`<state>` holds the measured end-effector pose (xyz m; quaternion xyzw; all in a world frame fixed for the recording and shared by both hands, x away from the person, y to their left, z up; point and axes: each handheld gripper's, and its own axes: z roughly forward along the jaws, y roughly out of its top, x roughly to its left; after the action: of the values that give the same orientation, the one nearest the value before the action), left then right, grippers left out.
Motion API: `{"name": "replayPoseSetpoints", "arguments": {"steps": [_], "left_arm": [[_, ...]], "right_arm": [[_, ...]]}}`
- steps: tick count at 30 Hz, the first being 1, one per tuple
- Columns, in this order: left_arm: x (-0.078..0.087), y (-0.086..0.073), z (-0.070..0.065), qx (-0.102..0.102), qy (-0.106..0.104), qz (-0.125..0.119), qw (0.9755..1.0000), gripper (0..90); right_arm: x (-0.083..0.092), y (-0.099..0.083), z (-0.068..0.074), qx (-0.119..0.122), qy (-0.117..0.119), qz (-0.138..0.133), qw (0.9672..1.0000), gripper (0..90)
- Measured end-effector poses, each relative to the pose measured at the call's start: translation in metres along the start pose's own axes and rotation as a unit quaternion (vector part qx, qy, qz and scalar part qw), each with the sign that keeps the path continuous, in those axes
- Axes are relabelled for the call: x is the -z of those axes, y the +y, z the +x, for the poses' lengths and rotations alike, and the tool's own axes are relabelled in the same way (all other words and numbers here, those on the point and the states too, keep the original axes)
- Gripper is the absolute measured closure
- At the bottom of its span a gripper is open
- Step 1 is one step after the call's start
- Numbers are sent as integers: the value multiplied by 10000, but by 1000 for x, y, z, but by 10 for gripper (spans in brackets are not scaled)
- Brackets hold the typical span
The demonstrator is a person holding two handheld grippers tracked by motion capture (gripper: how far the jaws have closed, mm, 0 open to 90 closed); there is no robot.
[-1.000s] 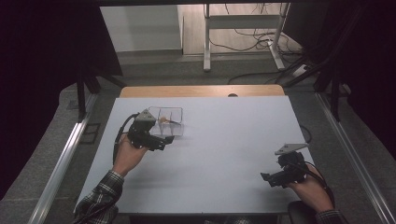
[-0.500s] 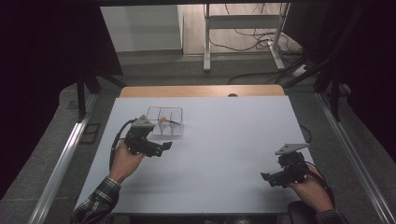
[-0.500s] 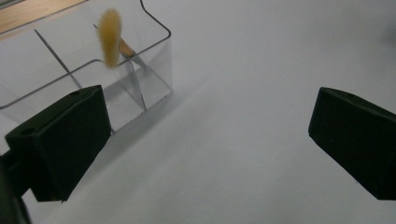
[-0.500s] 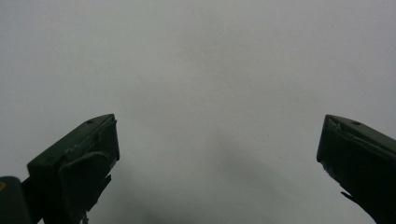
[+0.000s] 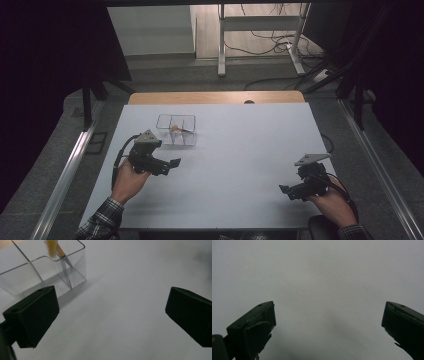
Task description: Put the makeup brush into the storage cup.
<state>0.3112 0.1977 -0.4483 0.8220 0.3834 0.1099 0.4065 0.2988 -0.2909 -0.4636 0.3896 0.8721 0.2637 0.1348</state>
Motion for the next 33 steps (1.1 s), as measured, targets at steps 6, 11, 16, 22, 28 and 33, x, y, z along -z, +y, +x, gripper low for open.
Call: {"name": "replayPoseSetpoints", "arguments": {"steps": [6, 11, 16, 22, 28, 33], "left_arm": [[5, -6, 0, 16, 47, -29, 10000, 0], [7, -11, 0, -15, 97, 23, 9999, 0], [10, -16, -3, -76, 182, 71, 9998, 0], [16, -22, -3, -114, 258, 120, 9995, 0], [23, -29, -2, -90, 335, 149, 9993, 0], [29, -35, -3, -64, 413, 204, 9989, 0]], "right_arm": [[0, 0, 0, -14, -3, -15, 10000, 0], [0, 0, 0, -22, 5, -17, 10000, 0], [0, 0, -1, -29, 1, -15, 10000, 0], [1, 0, -1, -51, -6, -33, 10000, 0], [2, 0, -2, -104, -37, -80, 9999, 0], [2, 0, -2, -138, -69, -110, 9998, 0]]}}
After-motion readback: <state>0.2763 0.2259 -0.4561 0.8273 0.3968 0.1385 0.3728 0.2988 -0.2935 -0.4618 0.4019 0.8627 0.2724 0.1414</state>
